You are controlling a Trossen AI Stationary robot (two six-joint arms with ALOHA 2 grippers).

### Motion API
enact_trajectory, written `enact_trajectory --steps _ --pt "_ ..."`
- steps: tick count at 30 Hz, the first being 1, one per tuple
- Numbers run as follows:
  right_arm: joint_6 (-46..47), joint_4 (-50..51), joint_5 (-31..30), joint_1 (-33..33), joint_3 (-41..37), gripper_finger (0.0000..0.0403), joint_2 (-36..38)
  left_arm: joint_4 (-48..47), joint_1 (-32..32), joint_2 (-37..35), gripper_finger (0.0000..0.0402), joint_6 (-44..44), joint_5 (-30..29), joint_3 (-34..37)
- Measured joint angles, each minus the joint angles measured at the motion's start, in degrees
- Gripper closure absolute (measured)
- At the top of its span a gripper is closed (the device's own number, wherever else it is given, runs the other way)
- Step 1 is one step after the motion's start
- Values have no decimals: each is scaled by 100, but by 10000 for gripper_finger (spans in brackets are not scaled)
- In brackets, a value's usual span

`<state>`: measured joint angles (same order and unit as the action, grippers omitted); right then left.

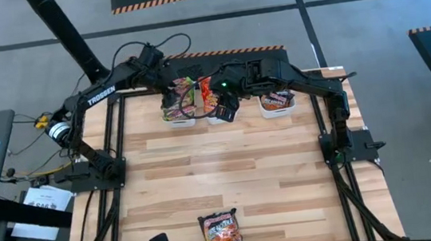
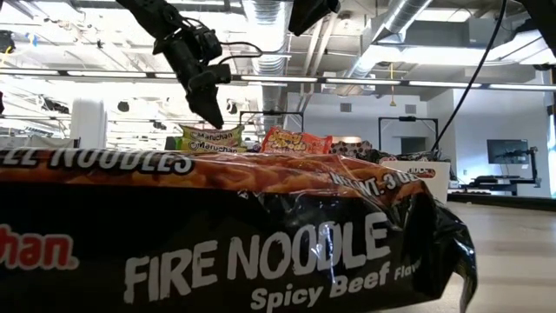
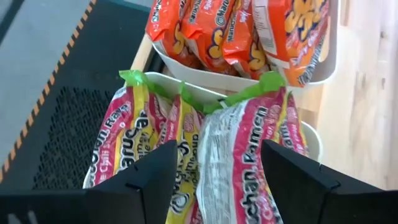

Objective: Sort Maruchan noodles
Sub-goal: Put the green noodle pack into the left white bin, then put the black noodle pack into the right white bin

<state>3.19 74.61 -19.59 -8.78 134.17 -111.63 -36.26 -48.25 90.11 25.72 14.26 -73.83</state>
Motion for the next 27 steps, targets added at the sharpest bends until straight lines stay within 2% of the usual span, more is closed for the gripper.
enact_trajectory --steps 8,14,27 --pt "-1 0 0 -1 -2 239 0 -330 5 23 184 -149 -176 -120" --pt "-17 -1 0 -58 -2 239 0 -265 56 396 184 -280 -445 -113" --pt "-18 37 0 -76 -2 239 0 -357 61 687 184 -447 -325 -191"
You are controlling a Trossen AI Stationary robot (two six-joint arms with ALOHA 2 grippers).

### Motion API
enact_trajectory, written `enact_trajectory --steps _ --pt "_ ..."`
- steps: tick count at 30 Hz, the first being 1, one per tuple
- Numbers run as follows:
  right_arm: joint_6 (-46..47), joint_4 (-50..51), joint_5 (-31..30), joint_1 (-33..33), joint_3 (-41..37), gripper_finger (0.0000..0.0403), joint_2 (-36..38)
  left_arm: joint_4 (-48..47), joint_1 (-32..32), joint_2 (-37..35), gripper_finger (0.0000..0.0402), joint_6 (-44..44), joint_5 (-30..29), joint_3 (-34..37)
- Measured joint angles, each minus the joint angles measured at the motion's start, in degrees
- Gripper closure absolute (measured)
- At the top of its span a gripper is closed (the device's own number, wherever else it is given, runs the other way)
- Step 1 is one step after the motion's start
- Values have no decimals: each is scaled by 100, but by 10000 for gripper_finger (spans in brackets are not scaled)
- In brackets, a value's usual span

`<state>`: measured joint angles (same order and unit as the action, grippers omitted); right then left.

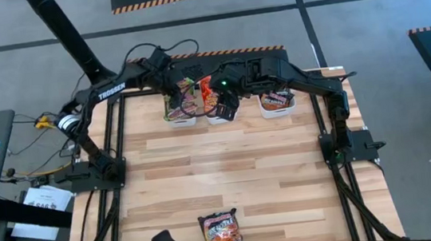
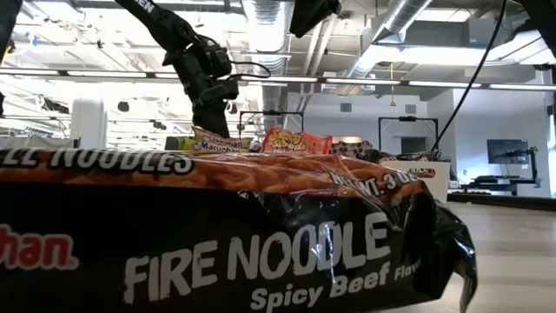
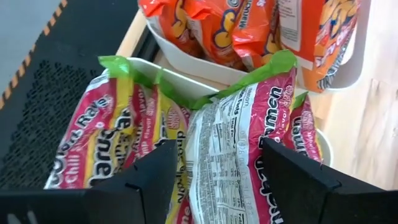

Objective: Sort Maruchan noodles
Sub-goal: Put the black noodle pack into the right white bin

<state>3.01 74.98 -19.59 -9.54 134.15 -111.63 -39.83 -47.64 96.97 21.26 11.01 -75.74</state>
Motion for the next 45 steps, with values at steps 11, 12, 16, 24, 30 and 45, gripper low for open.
enact_trajectory --steps 11,12,16,24,30,45 --pt "2 2 0 1 0 239 0 -938 -42 32 184 287 -523 -1031" --pt "2 2 0 2 0 239 0 -967 -42 32 184 302 -492 -1063" --pt "4 2 0 9 0 239 0 -968 -39 32 184 296 -309 -1073" --pt "-31 239 15 13 0 239 0 -1203 -96 9 184 -78 615 -1078" --pt "5 906 15 13 0 239 0 -1287 -98 -136 184 -751 1686 -1082" --pt "341 1510 22 20 -165 239 524 -1351 137 -1471 184 -2159 2393 -1084"
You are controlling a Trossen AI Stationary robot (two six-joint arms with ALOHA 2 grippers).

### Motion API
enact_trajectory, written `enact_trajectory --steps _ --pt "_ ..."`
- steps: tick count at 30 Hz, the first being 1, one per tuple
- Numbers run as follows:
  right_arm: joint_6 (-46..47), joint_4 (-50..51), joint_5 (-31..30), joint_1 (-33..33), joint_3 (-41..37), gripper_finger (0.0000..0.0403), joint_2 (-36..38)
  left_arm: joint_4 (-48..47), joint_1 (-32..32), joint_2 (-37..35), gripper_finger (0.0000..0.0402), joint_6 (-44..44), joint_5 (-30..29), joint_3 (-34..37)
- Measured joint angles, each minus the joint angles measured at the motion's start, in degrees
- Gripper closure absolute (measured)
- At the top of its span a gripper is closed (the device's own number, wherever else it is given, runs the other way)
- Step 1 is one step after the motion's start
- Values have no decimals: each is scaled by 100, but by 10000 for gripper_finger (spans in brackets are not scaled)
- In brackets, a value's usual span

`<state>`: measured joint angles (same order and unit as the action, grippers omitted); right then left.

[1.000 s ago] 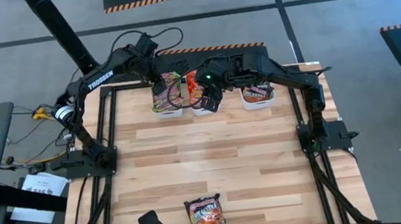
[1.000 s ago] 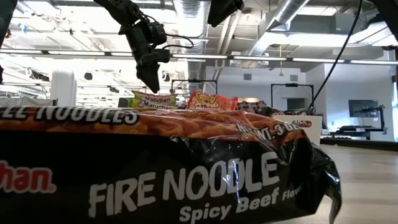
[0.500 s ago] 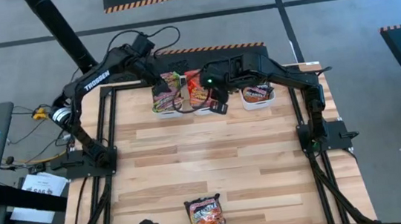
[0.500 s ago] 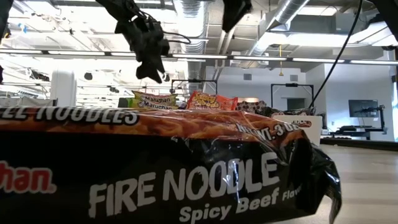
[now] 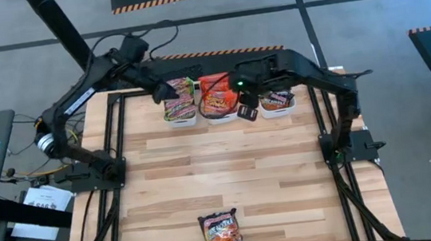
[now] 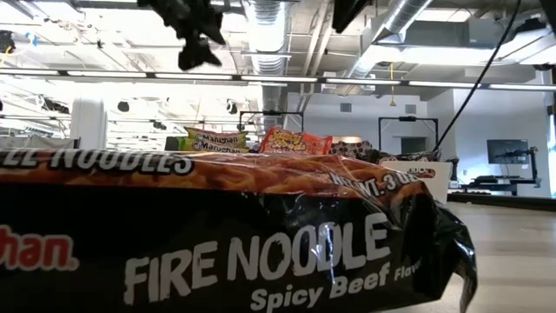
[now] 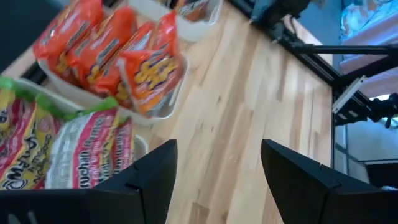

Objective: Sort Maruchan noodles
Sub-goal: Put the black noodle pack into the right white bin

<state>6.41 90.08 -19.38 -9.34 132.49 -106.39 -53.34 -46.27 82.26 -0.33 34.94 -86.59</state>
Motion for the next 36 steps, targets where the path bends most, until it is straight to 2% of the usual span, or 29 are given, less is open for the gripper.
enact_trajectory --steps 4,8,15,20,26,32,36 --pt "322 -56 0 -20 -573 239 485 201 349 -544 184 -244 -328 71" --pt "585 -252 29 -20 -1513 239 995 461 834 -1084 184 -649 -724 253" --pt "757 -1492 1475 -14 -3252 239 1922 682 1762 -1878 184 -1336 -1807 665" --pt "1319 -2363 2320 186 -4052 239 2351 694 2294 -2298 184 -1689 -2242 899" --pt "2051 -2945 2557 755 -4392 239 2424 694 2816 -2683 184 -1896 -2532 1016" --pt "2303 -3326 2559 1472 -4438 237 2020 736 3229 -2875 184 -1942 -2514 1014" --pt "2471 -3596 2570 1860 -4438 219 1628 743 3441 -2910 184 -1946 -2513 1014"
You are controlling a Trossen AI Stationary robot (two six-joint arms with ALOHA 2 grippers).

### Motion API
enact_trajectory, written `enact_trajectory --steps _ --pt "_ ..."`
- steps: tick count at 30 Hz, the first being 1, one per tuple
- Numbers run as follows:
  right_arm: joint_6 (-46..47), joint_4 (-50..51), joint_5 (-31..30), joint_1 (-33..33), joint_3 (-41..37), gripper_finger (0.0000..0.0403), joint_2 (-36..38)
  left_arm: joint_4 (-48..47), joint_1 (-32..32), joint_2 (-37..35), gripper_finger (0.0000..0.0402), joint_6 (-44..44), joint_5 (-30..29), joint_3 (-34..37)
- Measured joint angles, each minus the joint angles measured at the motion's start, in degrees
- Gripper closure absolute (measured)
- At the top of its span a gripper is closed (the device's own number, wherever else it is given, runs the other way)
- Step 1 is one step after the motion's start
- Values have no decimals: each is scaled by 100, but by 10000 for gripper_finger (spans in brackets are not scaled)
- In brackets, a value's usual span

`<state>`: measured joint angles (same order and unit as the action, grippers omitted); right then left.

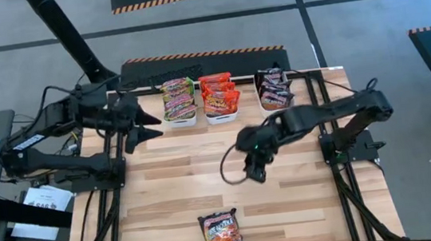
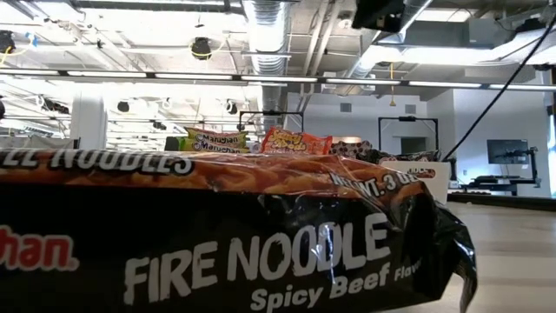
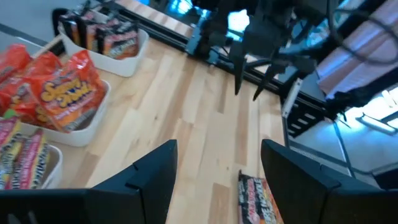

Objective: Sort Maruchan noodles
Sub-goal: Put the black noodle pack into the right white bin

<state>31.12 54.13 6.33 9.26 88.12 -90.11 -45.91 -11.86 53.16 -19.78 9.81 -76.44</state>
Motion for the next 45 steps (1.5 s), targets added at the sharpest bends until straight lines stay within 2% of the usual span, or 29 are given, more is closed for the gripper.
enact_trajectory --steps 4,9,23,30,37,39,45 --pt "406 -389 276 264 9 189 -380 -9 161 7 184 -19 20 0" --pt "296 -1214 511 585 12 160 -824 -11 292 8 184 -18 32 0" --pt "-962 -3453 577 1182 15 158 -1944 -365 372 7 184 7 16 0" --pt "-1344 -4045 560 1216 14 158 -2338 -396 372 7 184 4 10 0" --pt "-1622 -4073 254 1286 -12 158 -2561 -449 372 7 184 -20 -1 0" --pt "-1645 -4395 253 1283 21 158 -2706 -450 372 8 184 -20 -7 0" --pt "-1645 -4411 229 1326 32 158 -2896 -459 372 7 184 -17 -17 0"
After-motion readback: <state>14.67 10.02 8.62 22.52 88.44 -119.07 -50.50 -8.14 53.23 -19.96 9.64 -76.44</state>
